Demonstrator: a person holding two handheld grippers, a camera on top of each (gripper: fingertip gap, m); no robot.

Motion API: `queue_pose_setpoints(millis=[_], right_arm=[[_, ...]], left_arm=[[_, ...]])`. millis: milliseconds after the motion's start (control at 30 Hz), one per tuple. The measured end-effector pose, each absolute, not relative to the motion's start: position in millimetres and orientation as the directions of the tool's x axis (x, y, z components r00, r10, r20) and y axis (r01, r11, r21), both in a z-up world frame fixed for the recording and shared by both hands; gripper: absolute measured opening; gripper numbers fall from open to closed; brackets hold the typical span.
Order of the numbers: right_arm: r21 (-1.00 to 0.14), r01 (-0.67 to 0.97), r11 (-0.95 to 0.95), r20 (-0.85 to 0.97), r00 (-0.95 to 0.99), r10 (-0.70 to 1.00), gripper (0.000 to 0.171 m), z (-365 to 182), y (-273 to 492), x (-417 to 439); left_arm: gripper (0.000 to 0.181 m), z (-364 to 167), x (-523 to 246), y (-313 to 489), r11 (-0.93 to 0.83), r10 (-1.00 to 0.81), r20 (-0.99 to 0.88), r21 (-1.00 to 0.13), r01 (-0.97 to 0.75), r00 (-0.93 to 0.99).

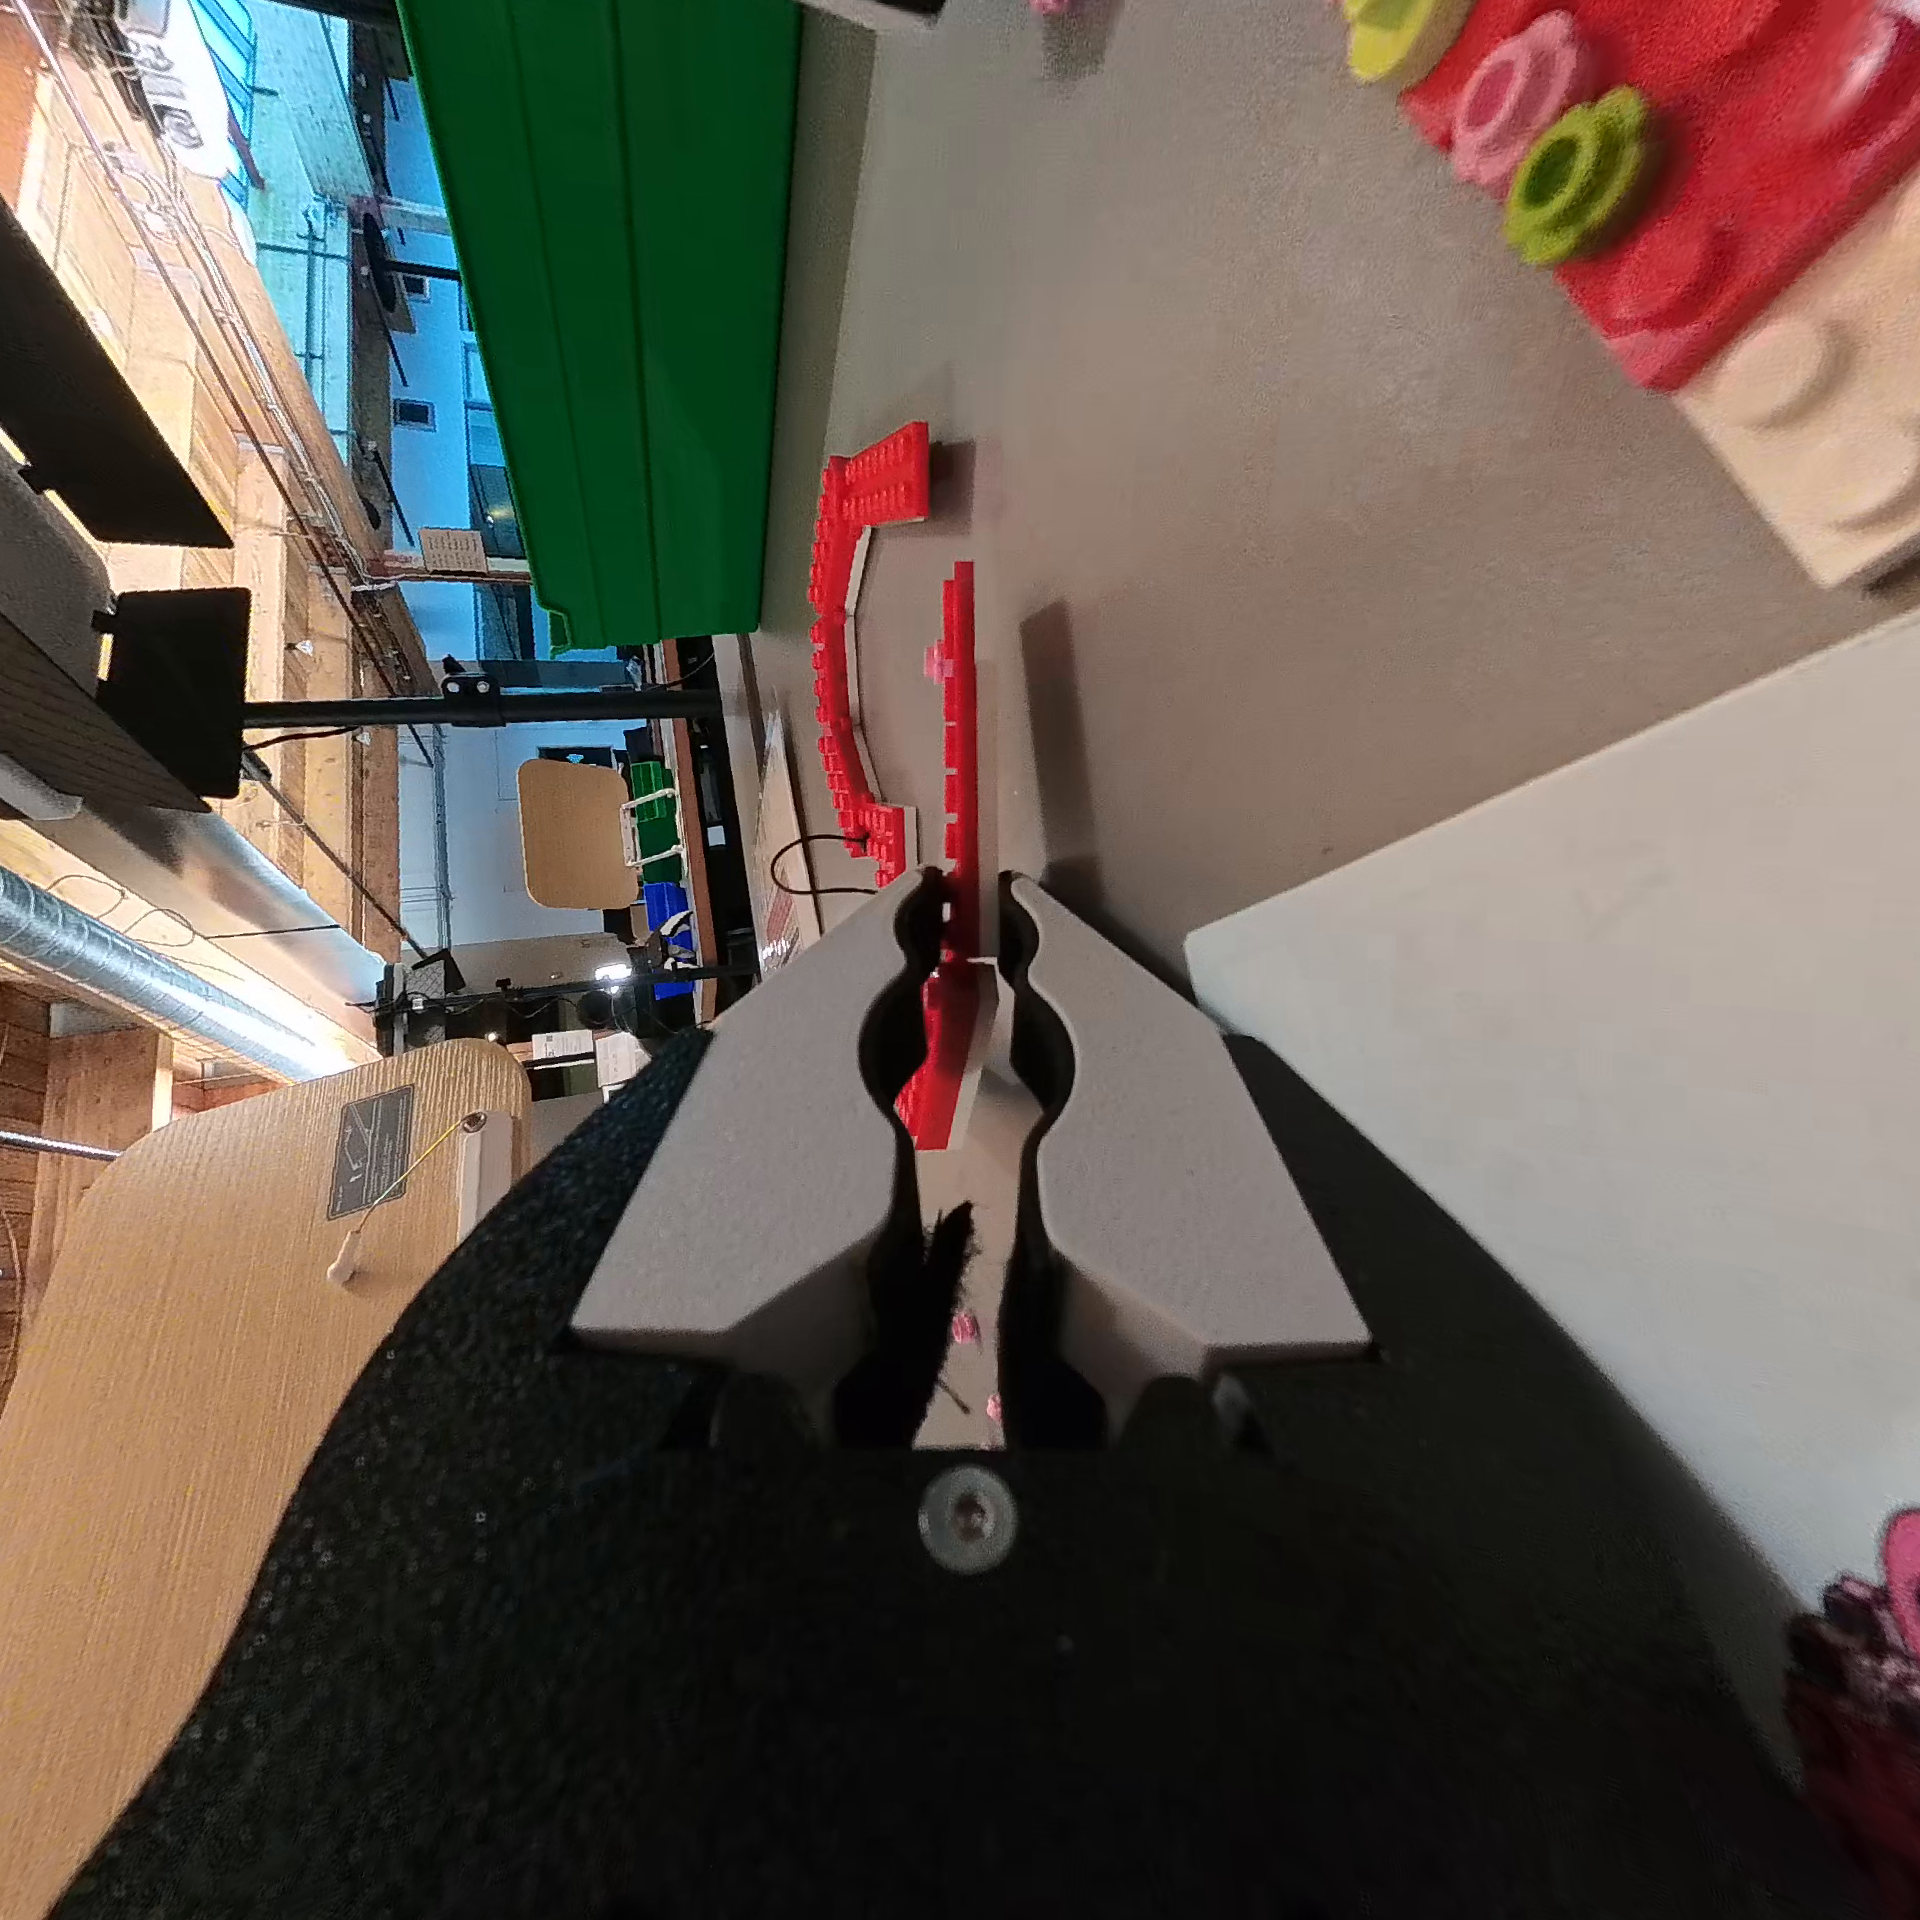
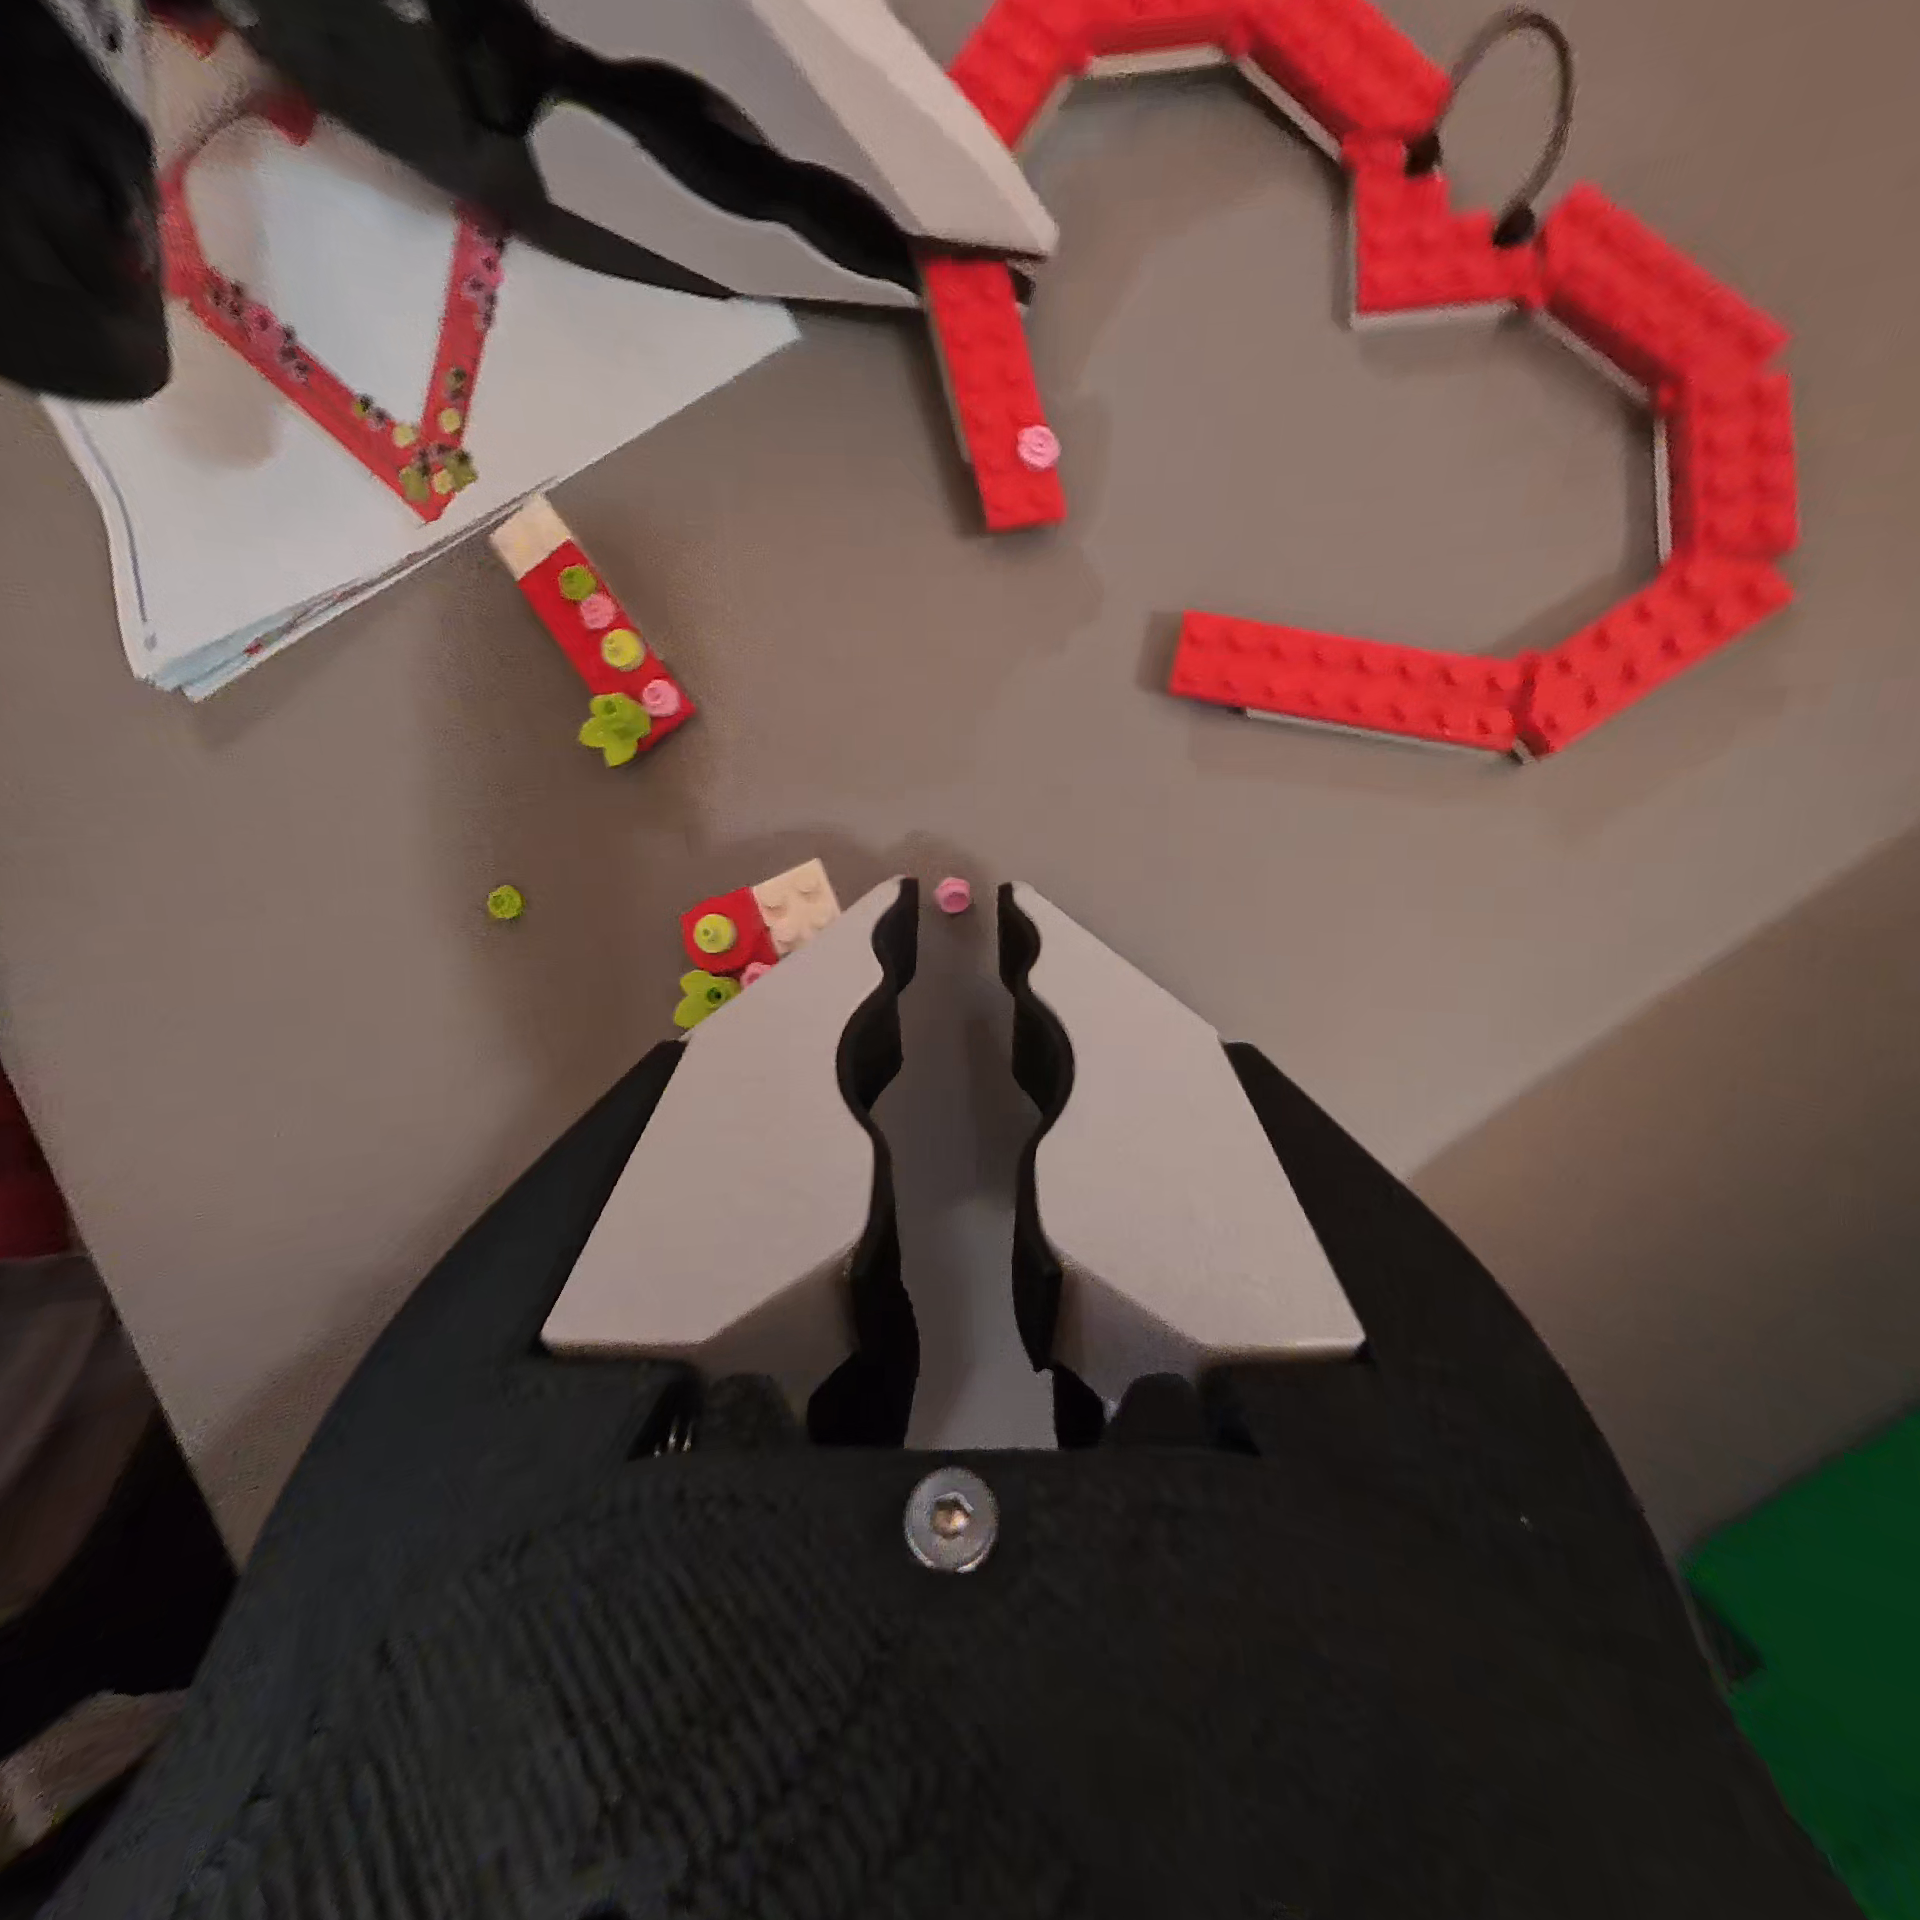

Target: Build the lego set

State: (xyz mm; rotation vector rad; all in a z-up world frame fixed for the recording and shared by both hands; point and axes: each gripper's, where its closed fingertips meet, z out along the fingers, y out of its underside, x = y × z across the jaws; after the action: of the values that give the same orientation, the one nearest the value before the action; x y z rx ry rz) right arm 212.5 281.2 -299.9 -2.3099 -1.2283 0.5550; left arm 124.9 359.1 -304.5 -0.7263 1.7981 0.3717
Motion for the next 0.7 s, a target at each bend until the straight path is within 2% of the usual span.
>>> queue_pose_setpoints(millis=[333, 467, 700], right_arm=[[-0.596, 0.716, -0.364, -0.004, 0.451, 0.893, 0.01, -310.8, 278.8, 213.2], [-0.617, 0.702, -0.354, -0.032, 0.428, 0.903, 0.012, -312.6, 277.3, 210.9], [-0.605, 0.728, -0.322, -0.015, 0.394, 0.919, 0.005, -312.9, 278.0, 207.6]], left_arm=[[0.007, -304.6, 125.0, 359.2, 0.762, -0.293, -0.934, -0.099, -0.64, -0.204], [0.007, -304.6, 125.0, 359.2, 0.762, -0.293, -0.934, -0.099, -0.64, -0.204], [0.007, -304.6, 125.0, 359.1, 0.762, -0.294, -0.934, -0.1, -0.64, -0.204]])
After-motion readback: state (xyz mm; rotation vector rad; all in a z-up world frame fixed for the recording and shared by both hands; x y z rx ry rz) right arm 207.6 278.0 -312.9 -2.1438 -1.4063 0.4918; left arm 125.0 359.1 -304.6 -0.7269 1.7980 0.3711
